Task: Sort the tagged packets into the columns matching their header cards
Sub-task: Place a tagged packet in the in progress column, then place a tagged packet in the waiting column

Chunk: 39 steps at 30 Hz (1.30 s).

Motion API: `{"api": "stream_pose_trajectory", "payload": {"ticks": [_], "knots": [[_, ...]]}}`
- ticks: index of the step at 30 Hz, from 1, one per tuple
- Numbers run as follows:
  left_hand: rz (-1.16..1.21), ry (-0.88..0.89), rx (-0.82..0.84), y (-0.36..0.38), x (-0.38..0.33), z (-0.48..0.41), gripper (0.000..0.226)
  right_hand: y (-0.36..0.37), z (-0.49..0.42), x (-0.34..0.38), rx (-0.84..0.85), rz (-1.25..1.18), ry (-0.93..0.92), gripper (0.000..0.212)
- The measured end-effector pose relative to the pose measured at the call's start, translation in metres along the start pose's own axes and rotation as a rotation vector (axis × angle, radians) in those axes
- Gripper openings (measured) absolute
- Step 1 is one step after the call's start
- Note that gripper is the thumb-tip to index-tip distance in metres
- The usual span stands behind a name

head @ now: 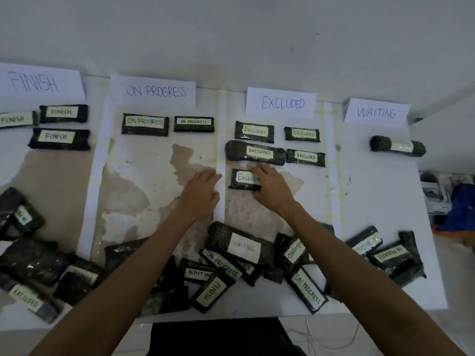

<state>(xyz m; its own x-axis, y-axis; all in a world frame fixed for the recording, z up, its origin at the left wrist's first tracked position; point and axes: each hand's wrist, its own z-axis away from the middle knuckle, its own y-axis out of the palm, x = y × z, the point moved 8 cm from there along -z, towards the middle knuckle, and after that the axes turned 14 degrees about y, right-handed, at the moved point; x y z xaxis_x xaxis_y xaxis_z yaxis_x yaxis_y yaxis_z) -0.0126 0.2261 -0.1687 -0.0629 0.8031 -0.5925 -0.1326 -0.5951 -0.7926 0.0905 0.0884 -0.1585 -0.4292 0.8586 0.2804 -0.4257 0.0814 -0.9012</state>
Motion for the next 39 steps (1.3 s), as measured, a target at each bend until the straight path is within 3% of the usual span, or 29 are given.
{"api": "stream_pose_trajectory", "payload": {"ticks": [4,7,10,19,26,32,39], "knots": [[0.013,-0.027,-0.050,0.001,-0.004,0.018,0.052,-0.007,0.026,0.011,0.006,-0.048,-0.027,0.061],[0.023,-0.031,-0.069,0.008,-0.015,0.044,0.046,0.009,0.069,0.025,0.278,-0.114,-0.076,0.068],[0.024,-0.049,-0.086,0.017,-0.025,0.069,0.038,0.038,0.108,0.021,0.430,0.048,-0.096,0.089],[0.070,-0.092,-0.090,0.012,-0.035,0.091,0.042,0.048,0.128,0.039,0.325,0.160,-0.103,0.088],[0.048,-0.005,-0.220,-0.032,-0.064,0.081,0.046,-0.011,0.124,0.036,0.188,0.019,-0.029,0.094],[0.015,0.101,-0.218,-0.044,-0.108,0.045,0.051,-0.079,0.115,-0.017,0.061,0.062,0.017,0.093],[-0.037,0.168,-0.109,-0.008,-0.163,-0.015,0.048,-0.128,0.102,-0.115,-0.032,0.107,0.081,0.085]]}}
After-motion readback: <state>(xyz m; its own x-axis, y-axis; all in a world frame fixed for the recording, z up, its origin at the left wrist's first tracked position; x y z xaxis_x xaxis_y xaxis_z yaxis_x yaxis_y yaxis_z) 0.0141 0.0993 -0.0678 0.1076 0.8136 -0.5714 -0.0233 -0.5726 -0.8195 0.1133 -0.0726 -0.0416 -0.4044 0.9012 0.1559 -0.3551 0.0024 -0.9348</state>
